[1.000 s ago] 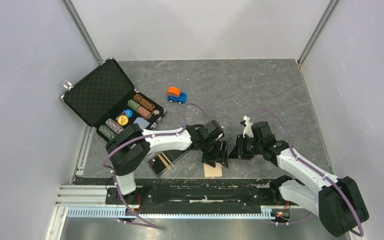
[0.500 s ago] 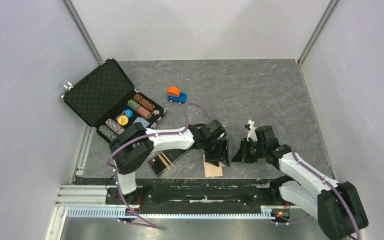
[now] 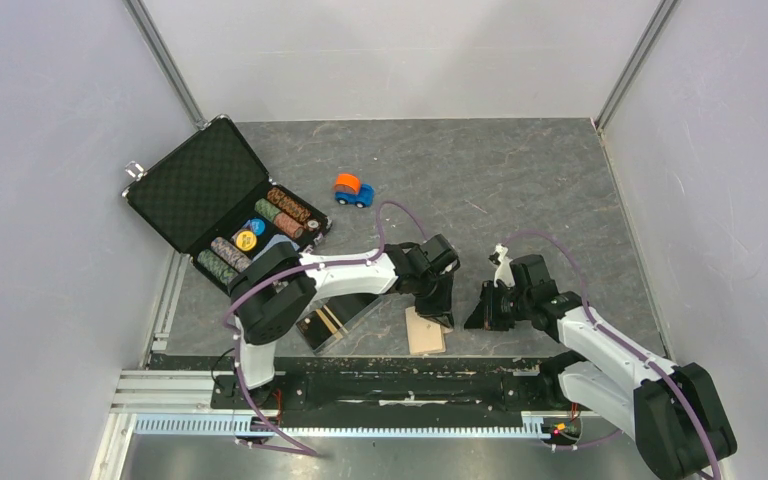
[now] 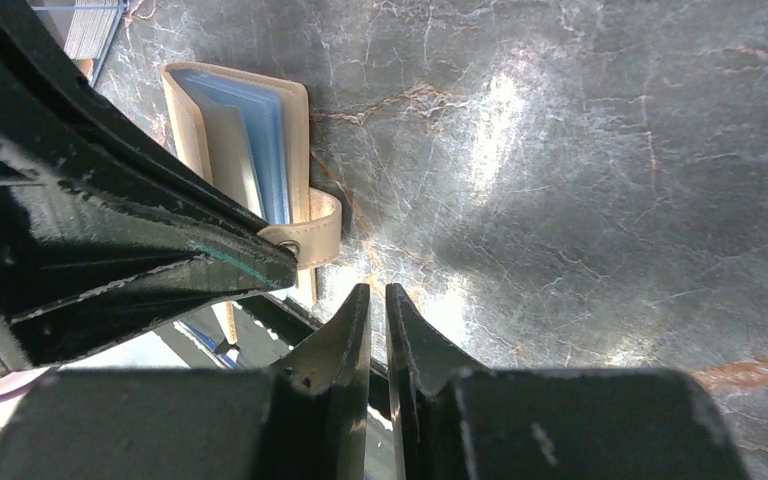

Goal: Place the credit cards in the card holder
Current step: Close the card holder at the corner of the board.

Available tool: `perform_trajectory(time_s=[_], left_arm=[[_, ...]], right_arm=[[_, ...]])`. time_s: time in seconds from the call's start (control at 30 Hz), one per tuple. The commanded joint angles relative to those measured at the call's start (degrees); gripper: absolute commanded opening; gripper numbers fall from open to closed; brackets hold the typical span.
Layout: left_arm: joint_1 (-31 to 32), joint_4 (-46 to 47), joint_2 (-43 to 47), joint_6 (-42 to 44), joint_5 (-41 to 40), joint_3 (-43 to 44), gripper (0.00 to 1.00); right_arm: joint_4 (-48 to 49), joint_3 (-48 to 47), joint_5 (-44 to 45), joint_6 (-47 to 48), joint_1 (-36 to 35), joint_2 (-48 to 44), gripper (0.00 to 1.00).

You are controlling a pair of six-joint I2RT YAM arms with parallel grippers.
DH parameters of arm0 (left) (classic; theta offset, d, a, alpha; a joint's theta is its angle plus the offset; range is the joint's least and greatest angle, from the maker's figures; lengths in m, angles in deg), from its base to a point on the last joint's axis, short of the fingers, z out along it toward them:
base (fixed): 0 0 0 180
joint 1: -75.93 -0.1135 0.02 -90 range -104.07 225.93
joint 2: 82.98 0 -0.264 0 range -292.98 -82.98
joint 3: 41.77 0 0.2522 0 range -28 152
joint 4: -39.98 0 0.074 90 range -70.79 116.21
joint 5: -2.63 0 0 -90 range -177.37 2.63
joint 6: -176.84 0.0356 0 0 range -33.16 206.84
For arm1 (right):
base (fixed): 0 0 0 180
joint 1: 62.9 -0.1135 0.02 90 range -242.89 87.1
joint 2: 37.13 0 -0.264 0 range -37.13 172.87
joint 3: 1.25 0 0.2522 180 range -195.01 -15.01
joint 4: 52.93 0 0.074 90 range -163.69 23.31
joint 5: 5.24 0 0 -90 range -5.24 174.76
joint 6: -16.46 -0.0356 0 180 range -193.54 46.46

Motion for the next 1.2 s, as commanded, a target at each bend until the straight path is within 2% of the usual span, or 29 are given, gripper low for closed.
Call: perform_trajectory(time_s=[0.0,0.03,0.23,0.27,0.33,0.37,0.47,0.67,0.9,1.0,1.07,1.17], left_arm=[[0.09,-3.02,-0.42,1.46,-0.97,2.21,0.06],[0.11,-2.99,-0.01,1.54,-0.97,2.09,0.03],[0.47,-2.5,0.84,2.93,2.12,2.46,0.03],[0.59,-2.24,0.91,3.36,3.06,2.74,0.13],[1.09,-2.11,1.07,3.99,3.82,3.64,0.45],[1.29,-2.03,1.56,4.17,3.76,4.05,0.55],[1.64,-0.99,4.07,4.07,3.75,4.15,0.65],[1.61,1.82,11.41,1.88,3.09,1.39,0.67],[1.1,1.4,22.49,0.89,-1.54,-7.07,0.66],[0.76,-0.43,26.35,1.94,-3.58,-8.94,0.7],[0.64,-2.84,26.53,3.14,-4.16,-8.56,0.73],[0.6,-7.63,23.34,4.77,-4.1,-5.71,0.72]], right_arm=[[1.04,0.15,-1.31,1.01,0.14,0.1,0.12],[1.04,-0.01,-1.4,1.01,0.15,0.21,0.13],[2.53,-2.48,-2.71,1.82,0.14,1.53,0.13],[2.59,-2.94,-2.79,2.06,0.14,2.04,0.12],[2.58,-3.57,-2.8,2.43,0.14,2.74,0.12],[2.53,-3.7,-2.8,2.39,0.15,3.02,0.12],[2.88,-4.05,-2.8,2.44,0.14,3.46,0.12],[4.52,-3.89,-3.65,2.33,0.14,5.47,0.12],[6.51,-3.04,-5.12,2.12,0.12,7.63,0.12],[7.0,-2.46,-5.26,1.97,0.14,7.98,0.12],[7.73,-2.07,-5.39,1.43,0.12,7.91,0.12],[8.14,-1.78,-5.44,1.15,0.15,8.12,0.12]])
